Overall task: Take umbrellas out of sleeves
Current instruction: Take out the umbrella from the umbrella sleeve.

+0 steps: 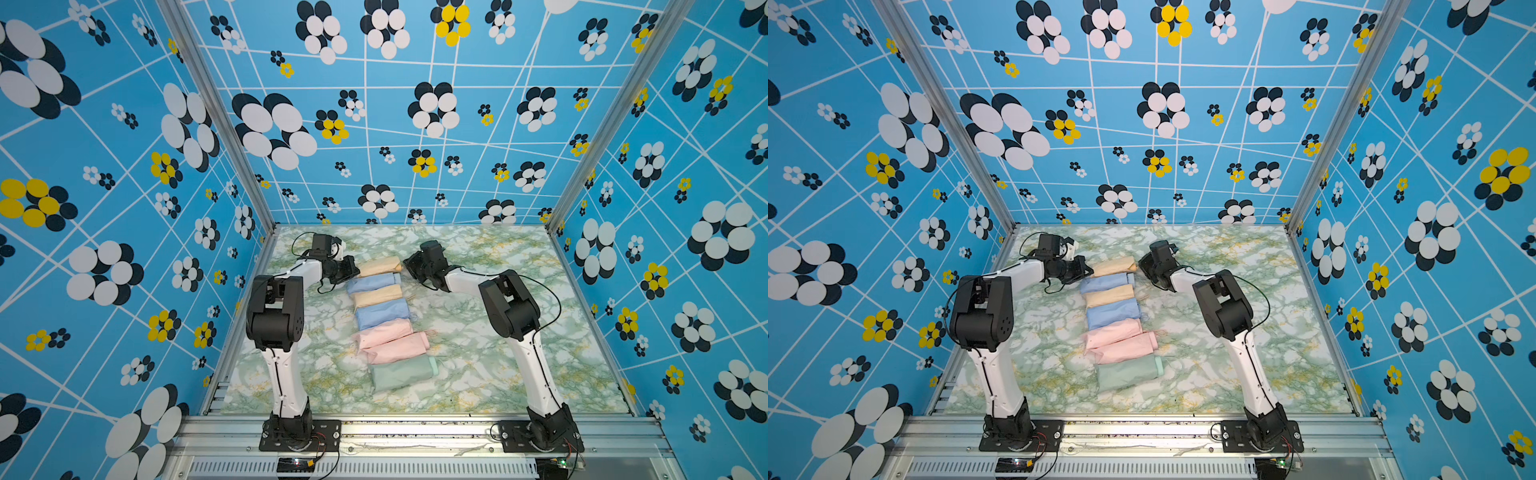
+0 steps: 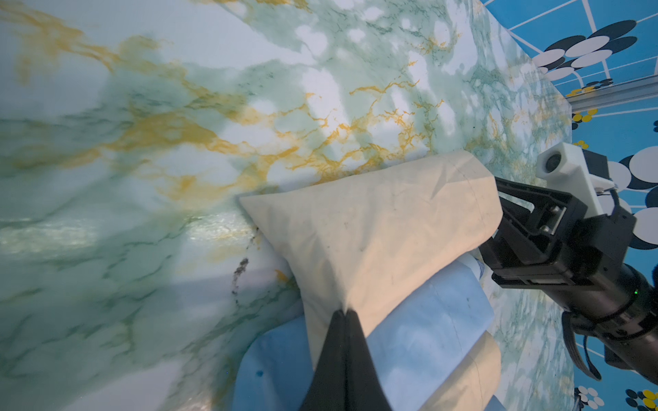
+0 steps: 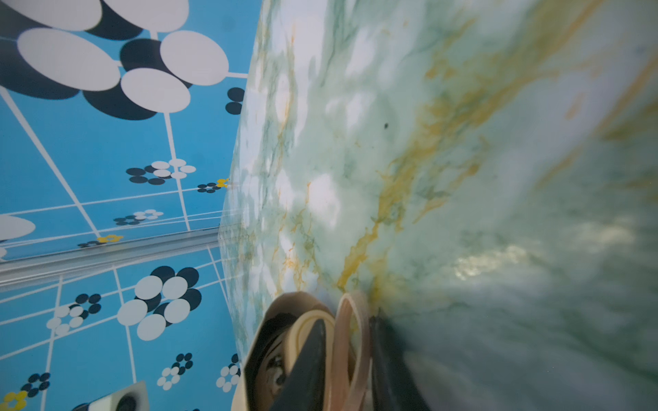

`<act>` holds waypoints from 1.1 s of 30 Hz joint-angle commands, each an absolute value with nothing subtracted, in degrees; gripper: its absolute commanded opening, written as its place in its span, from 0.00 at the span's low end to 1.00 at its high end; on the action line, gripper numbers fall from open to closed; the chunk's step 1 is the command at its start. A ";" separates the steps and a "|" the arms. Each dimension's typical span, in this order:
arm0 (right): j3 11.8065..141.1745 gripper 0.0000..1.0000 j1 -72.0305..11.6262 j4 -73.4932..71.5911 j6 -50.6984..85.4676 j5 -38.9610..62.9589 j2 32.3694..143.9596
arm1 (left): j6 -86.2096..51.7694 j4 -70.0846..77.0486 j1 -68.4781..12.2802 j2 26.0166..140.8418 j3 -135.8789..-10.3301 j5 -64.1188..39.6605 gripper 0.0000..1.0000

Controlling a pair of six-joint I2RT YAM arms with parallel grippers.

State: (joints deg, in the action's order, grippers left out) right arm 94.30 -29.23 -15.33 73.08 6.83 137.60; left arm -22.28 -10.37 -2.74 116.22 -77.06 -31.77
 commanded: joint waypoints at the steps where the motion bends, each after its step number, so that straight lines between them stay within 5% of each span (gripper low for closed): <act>1: 94.95 0.15 -29.59 -15.64 75.34 7.46 139.79 | -21.29 -11.87 -2.92 118.02 -78.75 -32.43 0.00; 8: 89.72 0.00 -29.69 -20.72 77.84 4.65 138.55 | -21.36 -11.95 -2.93 117.99 -78.95 -32.50 0.00; 33: 75.43 0.00 -27.52 -35.22 77.83 -4.41 130.72 | -21.43 -11.86 -2.98 119.02 -80.61 -33.84 0.00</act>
State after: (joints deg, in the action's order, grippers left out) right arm 77.12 -29.15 -35.24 78.50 -0.84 133.08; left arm -22.31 -10.37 -3.14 117.69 -78.61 -33.89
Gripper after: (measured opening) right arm 0.044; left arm 0.047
